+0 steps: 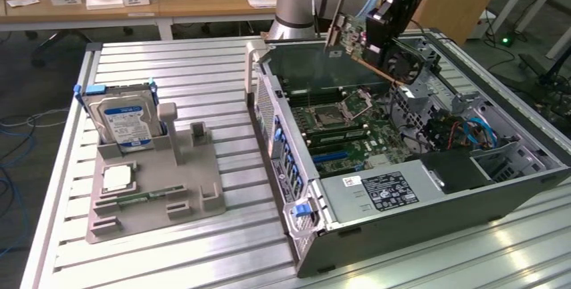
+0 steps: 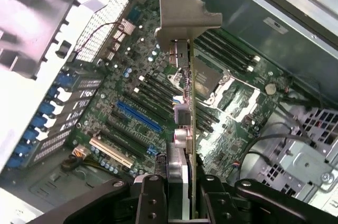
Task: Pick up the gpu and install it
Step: 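Insert the gpu into the slot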
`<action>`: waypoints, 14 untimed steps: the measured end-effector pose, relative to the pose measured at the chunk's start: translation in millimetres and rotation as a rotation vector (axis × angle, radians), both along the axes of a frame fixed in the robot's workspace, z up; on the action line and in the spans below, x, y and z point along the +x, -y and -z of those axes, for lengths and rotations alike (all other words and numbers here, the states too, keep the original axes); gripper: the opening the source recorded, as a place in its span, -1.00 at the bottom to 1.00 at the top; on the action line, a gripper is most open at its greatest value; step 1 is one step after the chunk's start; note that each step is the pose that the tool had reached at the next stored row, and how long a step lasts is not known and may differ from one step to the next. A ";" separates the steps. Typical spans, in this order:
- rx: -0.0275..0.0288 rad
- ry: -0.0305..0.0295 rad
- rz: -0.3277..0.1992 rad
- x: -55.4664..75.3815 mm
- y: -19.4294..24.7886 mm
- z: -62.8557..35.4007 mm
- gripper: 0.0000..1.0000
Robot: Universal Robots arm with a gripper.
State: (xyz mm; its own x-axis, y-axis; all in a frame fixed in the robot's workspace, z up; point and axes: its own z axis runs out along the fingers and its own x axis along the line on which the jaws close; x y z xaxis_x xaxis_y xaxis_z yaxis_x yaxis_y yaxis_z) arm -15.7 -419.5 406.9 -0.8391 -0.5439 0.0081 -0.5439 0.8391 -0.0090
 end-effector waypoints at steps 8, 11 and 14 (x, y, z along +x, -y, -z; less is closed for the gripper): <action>0.0001 0.0000 -0.135 0.0 0.0 0.1 -0.44; 0.0000 0.0000 -0.183 0.0 0.0 0.2 -0.44; 0.0000 0.0000 -0.231 0.0 0.0 0.2 -0.44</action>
